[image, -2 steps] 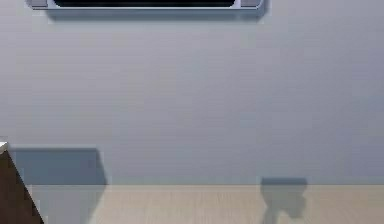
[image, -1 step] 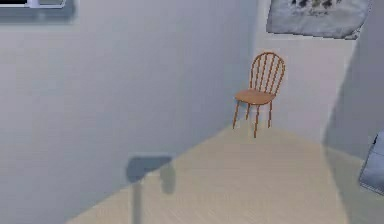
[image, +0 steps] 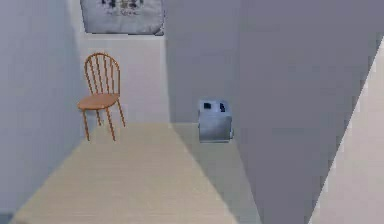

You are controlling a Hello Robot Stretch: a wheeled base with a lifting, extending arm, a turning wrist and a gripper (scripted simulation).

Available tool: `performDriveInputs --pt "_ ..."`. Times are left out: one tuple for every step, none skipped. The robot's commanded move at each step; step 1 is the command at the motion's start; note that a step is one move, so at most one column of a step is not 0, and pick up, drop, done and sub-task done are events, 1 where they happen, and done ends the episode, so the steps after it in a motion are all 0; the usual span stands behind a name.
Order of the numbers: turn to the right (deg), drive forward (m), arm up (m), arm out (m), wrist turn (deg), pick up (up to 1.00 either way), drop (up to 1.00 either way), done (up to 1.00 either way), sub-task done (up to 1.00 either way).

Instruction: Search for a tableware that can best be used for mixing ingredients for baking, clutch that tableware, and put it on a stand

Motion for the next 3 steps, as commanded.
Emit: performDriveInputs --pt "45.0 0.0 0.0 0.0 0.0 0.0 0.0 0.0 0.0" --pt "42.0 0.0 0.0 0.0 0.0 0.0 0.0 0.0 0.0" --pt "0.0 1.0 0.0 0.0 0.0 0.0 0.0 0.0 0.0"
